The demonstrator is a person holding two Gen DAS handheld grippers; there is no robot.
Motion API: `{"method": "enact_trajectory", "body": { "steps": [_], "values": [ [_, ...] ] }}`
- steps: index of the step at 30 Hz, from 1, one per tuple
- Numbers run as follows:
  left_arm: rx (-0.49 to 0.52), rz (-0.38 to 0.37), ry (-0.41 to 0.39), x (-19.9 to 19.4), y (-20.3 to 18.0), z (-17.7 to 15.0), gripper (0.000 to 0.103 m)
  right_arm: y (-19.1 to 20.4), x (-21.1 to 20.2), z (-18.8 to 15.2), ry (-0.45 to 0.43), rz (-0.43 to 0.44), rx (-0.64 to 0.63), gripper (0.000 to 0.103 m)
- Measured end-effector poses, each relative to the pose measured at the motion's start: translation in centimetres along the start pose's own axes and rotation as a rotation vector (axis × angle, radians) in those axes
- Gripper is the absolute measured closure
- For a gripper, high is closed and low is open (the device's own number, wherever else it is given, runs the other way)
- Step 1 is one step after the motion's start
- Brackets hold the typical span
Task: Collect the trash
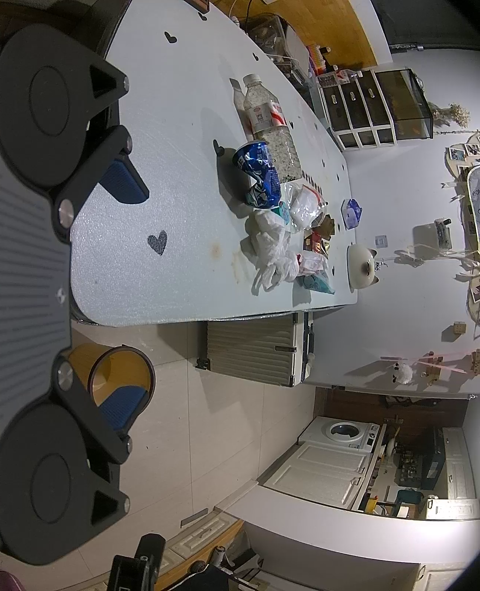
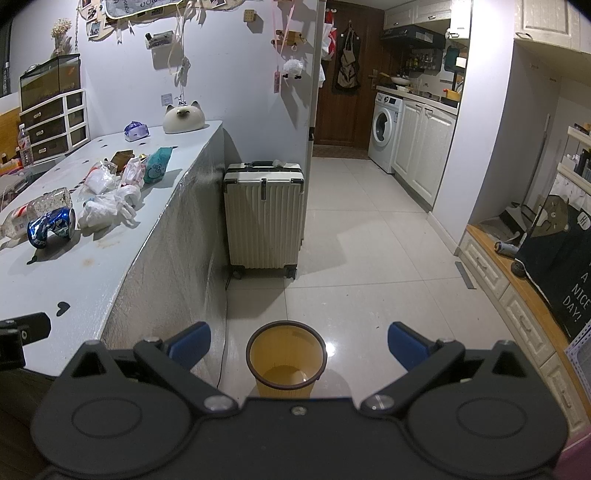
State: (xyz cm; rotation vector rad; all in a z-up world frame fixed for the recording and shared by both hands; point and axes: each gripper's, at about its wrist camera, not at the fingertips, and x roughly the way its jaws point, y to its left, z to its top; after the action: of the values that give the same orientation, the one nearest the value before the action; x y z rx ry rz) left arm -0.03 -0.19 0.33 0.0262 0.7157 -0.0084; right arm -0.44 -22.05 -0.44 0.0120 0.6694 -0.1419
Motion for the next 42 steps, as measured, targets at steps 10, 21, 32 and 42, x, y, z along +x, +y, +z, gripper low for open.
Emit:
{"method": "enact_trajectory", "body": {
  "steps": [10,21,32,42],
  "values": [
    [0.011,-0.006,0.011,0.7,-1.4,0.3,0.000,-1.6,0.4,-0.6,0.008,-0.009,0.014,0.000],
    [-0.027,0.025,0.061,4.5,-0.1,-0.2,0.000,-2.3,4.0,-0.8,0.042,0.005,0.056,0.000],
    [-0.112,0.119,0.088,8.7,4.6,0.6,0.000,0.9,8.4,0.6,-0.023,0.077,0.030,0.000],
    [-0.169,0.217,0.056,11.8,10.3,2.8,0.000,7.7,12.4,4.6,-0.141,0.221,-0.047,0.000]
  ]
}}
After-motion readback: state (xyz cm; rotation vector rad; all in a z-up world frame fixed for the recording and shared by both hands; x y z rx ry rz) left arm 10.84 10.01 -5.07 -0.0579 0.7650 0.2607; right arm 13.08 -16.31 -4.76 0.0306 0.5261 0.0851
